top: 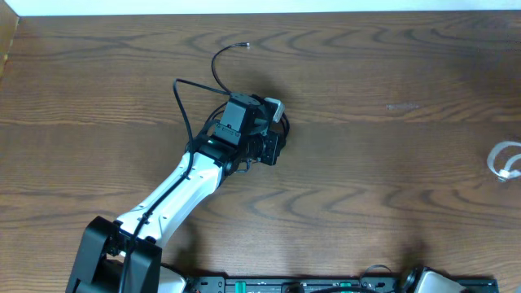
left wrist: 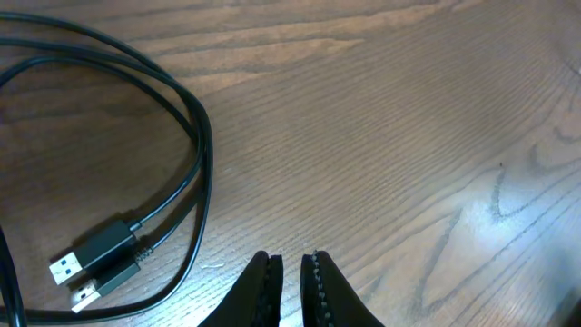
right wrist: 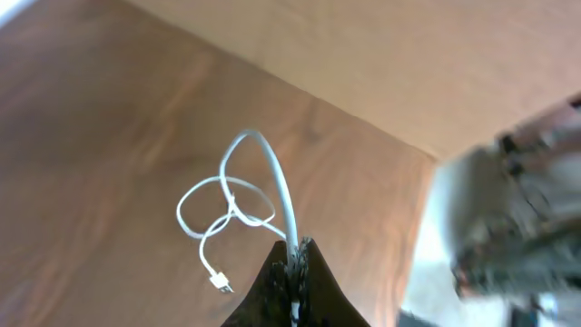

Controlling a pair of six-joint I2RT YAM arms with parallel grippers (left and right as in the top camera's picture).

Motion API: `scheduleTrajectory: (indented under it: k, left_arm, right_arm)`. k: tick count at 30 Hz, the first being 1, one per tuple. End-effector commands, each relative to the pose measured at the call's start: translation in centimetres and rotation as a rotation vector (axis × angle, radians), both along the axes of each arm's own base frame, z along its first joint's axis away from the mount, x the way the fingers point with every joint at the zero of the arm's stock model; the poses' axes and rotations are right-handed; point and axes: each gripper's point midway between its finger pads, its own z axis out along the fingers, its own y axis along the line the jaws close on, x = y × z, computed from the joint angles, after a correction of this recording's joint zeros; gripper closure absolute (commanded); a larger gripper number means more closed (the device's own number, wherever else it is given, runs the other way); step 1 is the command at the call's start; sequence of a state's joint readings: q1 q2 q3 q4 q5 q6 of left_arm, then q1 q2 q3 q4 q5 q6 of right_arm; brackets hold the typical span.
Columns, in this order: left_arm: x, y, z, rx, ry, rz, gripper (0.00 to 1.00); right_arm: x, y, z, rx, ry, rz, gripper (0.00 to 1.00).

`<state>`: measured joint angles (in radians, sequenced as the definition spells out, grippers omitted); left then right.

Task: Untangle cables

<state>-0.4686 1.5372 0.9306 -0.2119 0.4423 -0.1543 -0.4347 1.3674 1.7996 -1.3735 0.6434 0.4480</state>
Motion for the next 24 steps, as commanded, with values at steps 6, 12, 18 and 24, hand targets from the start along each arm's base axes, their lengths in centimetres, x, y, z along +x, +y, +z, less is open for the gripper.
scheduleTrajectory:
  k: [6, 12, 18, 24]
  left_arm:
    - [0.2, 0.0, 0.8, -0.007, -0.023, 0.004, 0.86]
    - [0.2, 0.0, 0.7, -0.007, -0.022, 0.003, 0.86]
    - [0.2, 0.0, 0.7, -0.005, -0.025, 0.000, 0.86]
    - [0.2, 0.0, 0.7, 0.002, -0.035, -0.013, 0.86]
  right_arm:
    - [-5.1, -4.8, -0.7, 0.010, 0.017, -0.251, 0.99]
    - [-7.0, -6.1, -1.2, 0.049, -0.023, -0.333, 0.99]
    - [-6.8, -6.6, -1.8, 0.062, -0.013, -0.342, 0.99]
    - [-5.9, -7.5, -3.6, 0.101, 0.044, -0.345, 0.99]
